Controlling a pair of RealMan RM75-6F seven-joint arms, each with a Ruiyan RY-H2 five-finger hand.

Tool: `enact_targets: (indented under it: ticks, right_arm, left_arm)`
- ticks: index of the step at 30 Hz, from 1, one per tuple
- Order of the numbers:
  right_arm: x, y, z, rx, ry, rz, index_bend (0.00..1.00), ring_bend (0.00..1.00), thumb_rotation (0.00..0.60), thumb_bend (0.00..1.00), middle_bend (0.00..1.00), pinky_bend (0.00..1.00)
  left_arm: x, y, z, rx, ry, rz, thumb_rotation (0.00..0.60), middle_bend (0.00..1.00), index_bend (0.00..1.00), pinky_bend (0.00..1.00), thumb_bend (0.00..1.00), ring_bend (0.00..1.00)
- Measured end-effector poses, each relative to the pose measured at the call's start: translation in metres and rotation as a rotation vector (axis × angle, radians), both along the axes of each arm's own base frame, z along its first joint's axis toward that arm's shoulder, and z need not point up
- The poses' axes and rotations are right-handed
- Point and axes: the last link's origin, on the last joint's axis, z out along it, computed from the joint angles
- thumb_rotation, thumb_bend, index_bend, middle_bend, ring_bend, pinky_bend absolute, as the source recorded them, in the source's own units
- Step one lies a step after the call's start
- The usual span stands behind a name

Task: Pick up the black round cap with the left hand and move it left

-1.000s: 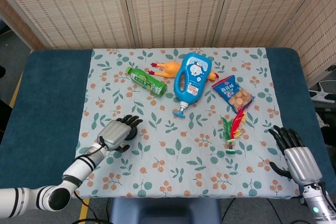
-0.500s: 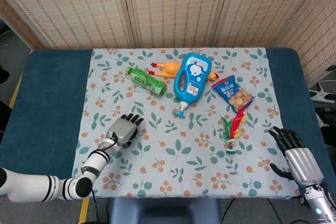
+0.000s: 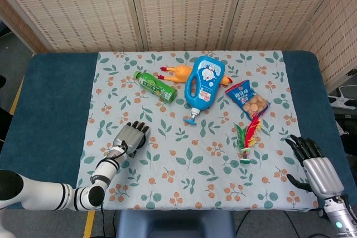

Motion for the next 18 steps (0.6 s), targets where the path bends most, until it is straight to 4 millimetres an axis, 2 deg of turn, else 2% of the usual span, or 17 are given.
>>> enact_targets:
  ticks: [3,8,14,18]
  right_arm:
    - [0.000,0.001,0.001,-0.002,-0.005,0.003,0.00,0.00,0.600,0.16,0.00,0.00]
    - [0.000,0.001,0.002,-0.006,-0.007,0.003,0.00,0.00,0.600,0.16,0.00,0.00]
    - [0.000,0.001,0.002,-0.006,-0.006,0.002,0.00,0.00,0.600,0.16,0.00,0.00]
    - [0.000,0.001,0.002,-0.007,-0.006,0.001,0.00,0.00,0.600,0.16,0.00,0.00]
  left_arm:
    - [-0.006,0.000,-0.002,0.015,0.034,-0.007,0.600,0.00,0.00,0.29,0.34,0.00]
    - [-0.014,-0.003,-0.007,0.012,0.057,-0.016,0.600,0.00,0.00,0.34,0.34,0.00]
    - [-0.013,-0.004,-0.008,-0.014,0.029,-0.007,0.600,0.00,0.00,0.36,0.33,0.00]
    - [-0.007,-0.004,-0.002,-0.019,-0.010,-0.008,0.600,0.00,0.00,0.41,0.33,0.05]
